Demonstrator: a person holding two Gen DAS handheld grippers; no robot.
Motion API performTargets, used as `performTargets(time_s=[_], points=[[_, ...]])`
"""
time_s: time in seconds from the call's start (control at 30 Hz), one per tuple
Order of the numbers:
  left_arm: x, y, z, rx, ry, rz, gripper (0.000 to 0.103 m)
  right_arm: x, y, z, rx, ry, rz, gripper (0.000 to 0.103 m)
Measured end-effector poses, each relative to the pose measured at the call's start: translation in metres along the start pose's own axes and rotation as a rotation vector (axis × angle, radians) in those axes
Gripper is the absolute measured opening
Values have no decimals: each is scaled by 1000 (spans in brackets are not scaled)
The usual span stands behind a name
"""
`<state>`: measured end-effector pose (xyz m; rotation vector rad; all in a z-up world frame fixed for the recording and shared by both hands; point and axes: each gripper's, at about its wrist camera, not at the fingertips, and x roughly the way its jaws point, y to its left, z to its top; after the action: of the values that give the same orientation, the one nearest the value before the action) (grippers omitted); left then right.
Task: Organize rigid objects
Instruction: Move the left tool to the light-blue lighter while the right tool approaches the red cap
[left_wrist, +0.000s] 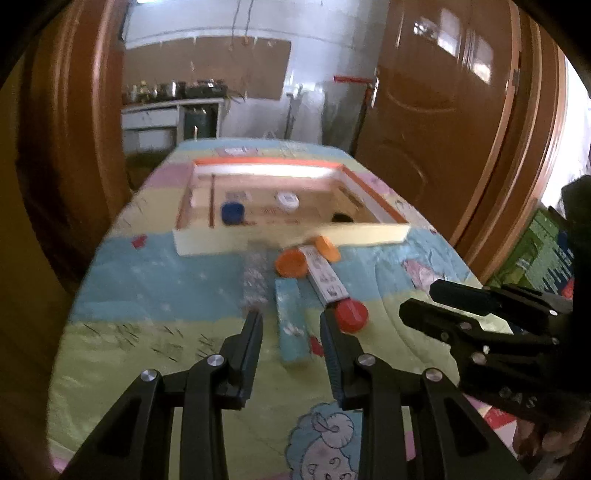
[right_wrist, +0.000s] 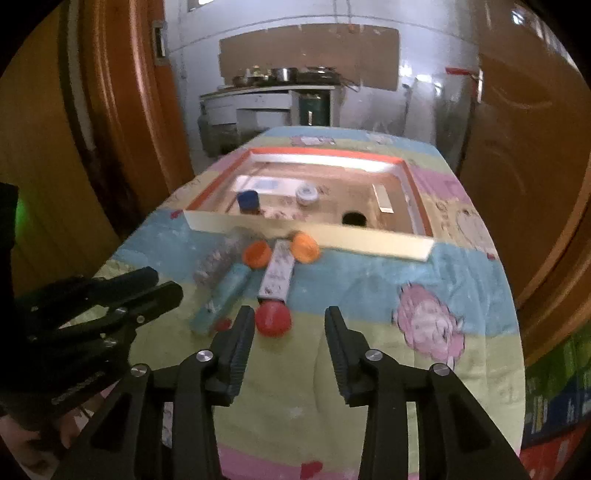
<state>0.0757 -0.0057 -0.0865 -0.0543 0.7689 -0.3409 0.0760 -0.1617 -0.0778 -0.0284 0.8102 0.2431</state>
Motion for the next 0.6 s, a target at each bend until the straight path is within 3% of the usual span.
performTargets(time_s=[0.27, 0.6], points=[[33, -6, -4, -7, 77, -8, 32, 2, -8, -14, 37, 23, 16, 47], [56, -5, 0, -16, 107, 18, 32, 8, -23, -22, 76, 32, 24, 47]])
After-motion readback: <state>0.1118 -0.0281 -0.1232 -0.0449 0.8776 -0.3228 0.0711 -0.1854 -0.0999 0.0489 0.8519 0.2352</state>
